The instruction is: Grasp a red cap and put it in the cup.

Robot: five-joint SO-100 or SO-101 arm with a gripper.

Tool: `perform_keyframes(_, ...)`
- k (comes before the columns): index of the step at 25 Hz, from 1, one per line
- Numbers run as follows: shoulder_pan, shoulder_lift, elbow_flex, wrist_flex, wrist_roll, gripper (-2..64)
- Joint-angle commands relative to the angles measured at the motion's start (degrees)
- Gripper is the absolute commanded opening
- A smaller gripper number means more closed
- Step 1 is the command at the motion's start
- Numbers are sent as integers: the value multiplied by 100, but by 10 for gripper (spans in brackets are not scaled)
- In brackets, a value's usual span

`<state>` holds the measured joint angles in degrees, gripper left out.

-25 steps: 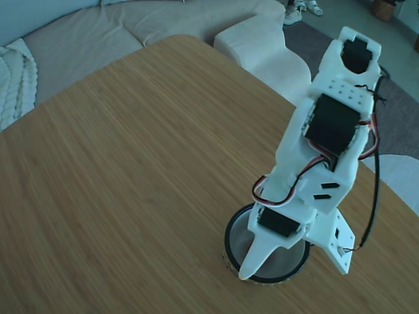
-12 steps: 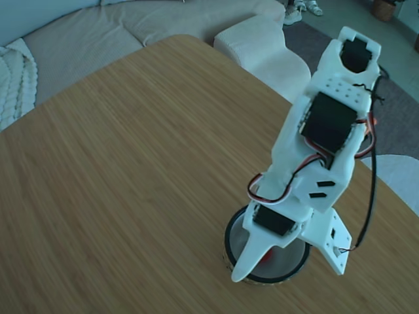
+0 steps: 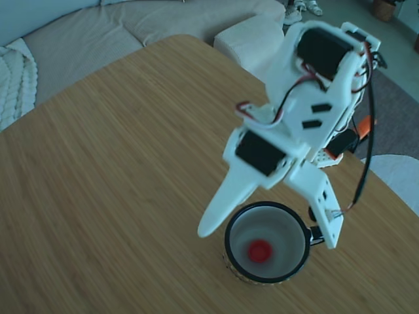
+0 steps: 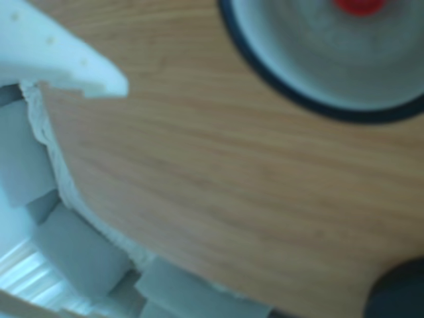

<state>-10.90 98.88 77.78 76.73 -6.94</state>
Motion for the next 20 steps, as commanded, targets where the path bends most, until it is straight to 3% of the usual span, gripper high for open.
perform_keyframes(1, 114, 659, -264, 149, -18, 441)
perform_keyframes(20, 431, 2751, -158, 1248, 18, 441)
